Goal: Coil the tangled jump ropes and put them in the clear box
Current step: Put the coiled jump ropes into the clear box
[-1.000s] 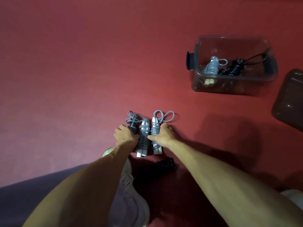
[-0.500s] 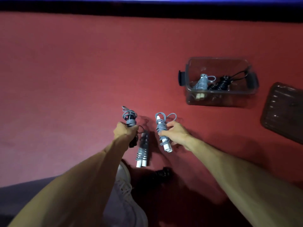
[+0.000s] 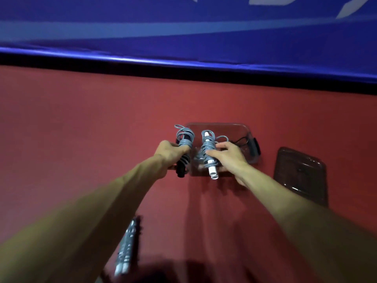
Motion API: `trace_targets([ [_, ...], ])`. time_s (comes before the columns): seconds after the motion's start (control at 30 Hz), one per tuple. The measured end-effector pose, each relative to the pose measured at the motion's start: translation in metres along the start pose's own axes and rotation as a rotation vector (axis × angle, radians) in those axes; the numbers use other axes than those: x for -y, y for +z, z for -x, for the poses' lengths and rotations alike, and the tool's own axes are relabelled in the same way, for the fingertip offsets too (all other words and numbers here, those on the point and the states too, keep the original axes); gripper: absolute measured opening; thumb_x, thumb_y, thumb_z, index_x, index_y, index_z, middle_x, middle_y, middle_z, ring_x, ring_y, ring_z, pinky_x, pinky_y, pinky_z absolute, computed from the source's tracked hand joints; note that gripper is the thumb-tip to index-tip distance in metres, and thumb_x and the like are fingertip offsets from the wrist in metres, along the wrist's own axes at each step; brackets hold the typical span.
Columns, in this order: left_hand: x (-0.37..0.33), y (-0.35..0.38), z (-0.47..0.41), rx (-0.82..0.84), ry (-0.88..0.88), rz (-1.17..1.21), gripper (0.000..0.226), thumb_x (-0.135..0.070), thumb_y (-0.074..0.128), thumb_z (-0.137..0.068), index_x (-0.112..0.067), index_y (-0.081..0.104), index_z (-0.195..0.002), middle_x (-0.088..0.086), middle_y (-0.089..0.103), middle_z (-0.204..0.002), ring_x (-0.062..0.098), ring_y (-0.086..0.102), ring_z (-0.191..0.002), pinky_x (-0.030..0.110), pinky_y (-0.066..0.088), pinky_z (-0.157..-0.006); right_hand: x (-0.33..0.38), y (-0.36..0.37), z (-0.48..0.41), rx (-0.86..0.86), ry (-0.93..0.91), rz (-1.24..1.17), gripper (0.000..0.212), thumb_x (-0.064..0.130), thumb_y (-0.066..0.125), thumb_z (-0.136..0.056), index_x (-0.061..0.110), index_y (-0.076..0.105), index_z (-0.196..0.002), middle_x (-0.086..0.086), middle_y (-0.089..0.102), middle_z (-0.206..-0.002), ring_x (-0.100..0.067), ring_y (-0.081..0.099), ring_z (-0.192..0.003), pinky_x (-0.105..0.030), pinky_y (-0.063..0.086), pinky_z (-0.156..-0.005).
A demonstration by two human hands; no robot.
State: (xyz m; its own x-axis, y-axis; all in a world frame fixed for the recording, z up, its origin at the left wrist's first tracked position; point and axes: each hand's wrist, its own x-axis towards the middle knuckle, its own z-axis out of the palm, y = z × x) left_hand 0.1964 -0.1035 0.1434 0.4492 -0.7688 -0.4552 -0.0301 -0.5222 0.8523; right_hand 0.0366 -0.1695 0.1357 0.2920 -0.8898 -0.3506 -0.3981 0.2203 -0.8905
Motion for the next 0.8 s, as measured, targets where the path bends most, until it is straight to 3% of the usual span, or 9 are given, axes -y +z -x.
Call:
trace_targets([
  [0.1,-0.01,0.027,-0.04,0.037,0.021,-0.009,0.015,-0.018,0.066,-0.085,-0.003,0.07,-0.085,0.008,0.066,-0.074,0.016,0.059,-0.057,0.024,0.049,-0.055,-0.009,-0.021,-0.038,-0.079,0.034,-0.029,0.025,0.022,0.077,-0.079,0.021,0.057,-0.094,-0.007,0.068,-0.097,-0.023,0.069,-0.09,-0.05,0.058,-0.078],
  [0.17,-0.013,0.042,-0.068,0.044,0.023,-0.042,0.022,-0.022,0.069,-0.082,-0.001,0.072,-0.086,0.01,0.068,-0.077,0.02,0.059,-0.061,0.029,0.048,-0.06,-0.017,-0.03,-0.062,-0.09,0.056,-0.069,0.018,0.018,0.074,-0.082,0.02,0.056,-0.084,-0.004,0.066,-0.087,-0.022,0.067,-0.084,-0.049,0.058,-0.079],
  [0.33,-0.012,0.068,-0.123,0.021,0.01,-0.264,0.028,-0.034,0.072,-0.08,-0.007,0.069,-0.076,0.001,0.054,-0.056,0.012,0.045,-0.04,0.018,0.034,-0.041,-0.037,-0.03,-0.112,-0.113,0.095,-0.082,0.022,0.018,0.069,-0.087,0.018,0.053,-0.072,-0.003,0.064,-0.079,-0.025,0.067,-0.084,-0.048,0.057,-0.081],
  [0.43,-0.004,0.078,-0.144,0.042,-0.002,-0.344,0.035,-0.036,0.072,-0.081,-0.001,0.072,-0.09,0.011,0.067,-0.077,0.019,0.057,-0.061,0.029,0.048,-0.059,-0.047,-0.022,-0.132,-0.082,0.13,-0.055,0.018,0.018,0.064,-0.089,0.016,0.057,-0.073,-0.008,0.068,-0.088,-0.027,0.069,-0.087,-0.047,0.058,-0.08],
  [0.5,0.004,0.082,-0.148,0.049,-0.001,-0.371,0.037,-0.032,0.07,-0.085,0.003,0.071,-0.095,0.014,0.066,-0.082,0.021,0.058,-0.071,0.035,0.051,-0.067,-0.052,-0.016,-0.138,-0.03,0.163,-0.026,0.019,0.011,0.06,-0.091,0.016,0.058,-0.073,-0.008,0.066,-0.087,-0.024,0.067,-0.084,-0.041,0.059,-0.079],
  [0.57,0.008,0.083,-0.147,0.05,0.001,-0.356,0.032,-0.026,0.065,-0.089,0.006,0.068,-0.089,0.013,0.058,-0.076,0.021,0.054,-0.068,0.035,0.048,-0.064,-0.053,-0.014,-0.141,-0.03,0.156,0.045,0.017,0.009,0.06,-0.088,0.014,0.062,-0.072,-0.006,0.064,-0.083,-0.019,0.065,-0.079,-0.037,0.059,-0.078],
  [0.67,0.008,0.076,-0.136,0.031,0.037,-0.342,0.023,-0.015,0.057,-0.089,-0.005,0.063,-0.07,0.009,0.056,-0.072,0.019,0.05,-0.067,0.03,0.043,-0.063,-0.048,-0.014,-0.134,-0.071,0.111,0.11,0.012,0.009,0.058,-0.084,0.008,0.069,-0.079,-0.004,0.065,-0.081,-0.014,0.064,-0.069,-0.033,0.06,-0.074],
  [0.73,0.006,0.066,-0.124,0.02,0.091,-0.309,0.018,-0.011,0.054,-0.088,-0.006,0.07,-0.083,0.008,0.063,-0.078,0.02,0.056,-0.071,0.029,0.047,-0.068,-0.042,-0.014,-0.122,-0.092,0.087,0.125,0.017,0.009,0.056,-0.084,0.013,0.069,-0.074,-0.002,0.065,-0.078,-0.014,0.063,-0.064,-0.033,0.06,-0.071],
  [0.8,0.008,0.054,-0.108,-0.016,0.117,-0.231,0.021,-0.011,0.055,-0.088,-0.01,0.071,-0.102,0.008,0.07,-0.095,0.023,0.065,-0.085,0.033,0.055,-0.083,-0.037,-0.013,-0.106,-0.102,0.074,0.13,0.022,0.009,0.056,-0.085,0.018,0.066,-0.068,0.001,0.064,-0.074,-0.014,0.063,-0.063,-0.035,0.061,-0.071],
])
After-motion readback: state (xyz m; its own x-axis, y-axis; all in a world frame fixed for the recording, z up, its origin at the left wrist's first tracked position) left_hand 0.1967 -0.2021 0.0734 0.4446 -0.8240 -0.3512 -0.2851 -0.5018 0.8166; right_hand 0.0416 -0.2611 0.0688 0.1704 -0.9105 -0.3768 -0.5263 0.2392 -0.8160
